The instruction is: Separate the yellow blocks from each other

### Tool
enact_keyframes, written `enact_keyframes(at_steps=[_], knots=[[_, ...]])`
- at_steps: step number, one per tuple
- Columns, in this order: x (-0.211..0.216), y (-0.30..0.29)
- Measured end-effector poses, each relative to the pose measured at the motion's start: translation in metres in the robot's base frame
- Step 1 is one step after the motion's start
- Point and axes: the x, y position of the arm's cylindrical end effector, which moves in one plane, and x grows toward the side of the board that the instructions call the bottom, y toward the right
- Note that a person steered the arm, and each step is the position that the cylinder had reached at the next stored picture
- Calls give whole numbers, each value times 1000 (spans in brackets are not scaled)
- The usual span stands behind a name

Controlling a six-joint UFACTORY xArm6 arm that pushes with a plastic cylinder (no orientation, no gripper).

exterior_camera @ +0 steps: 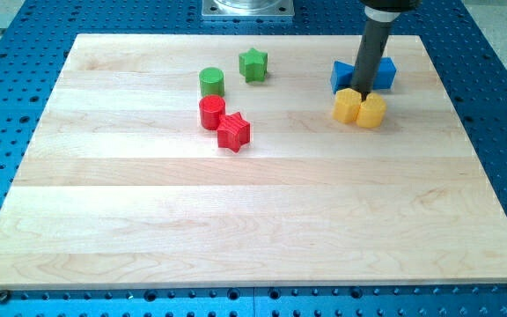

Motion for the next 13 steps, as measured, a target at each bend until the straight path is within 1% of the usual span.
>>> enact_keyframes(at_steps=[1, 2, 3, 4, 5, 6, 7, 9, 11, 12, 13], knots=[[-23, -17], [-30, -58], [-20, -67], [11, -4], [14, 54], [17, 73], [30, 49], [76, -8], [87, -83], [101, -82], [101, -32]])
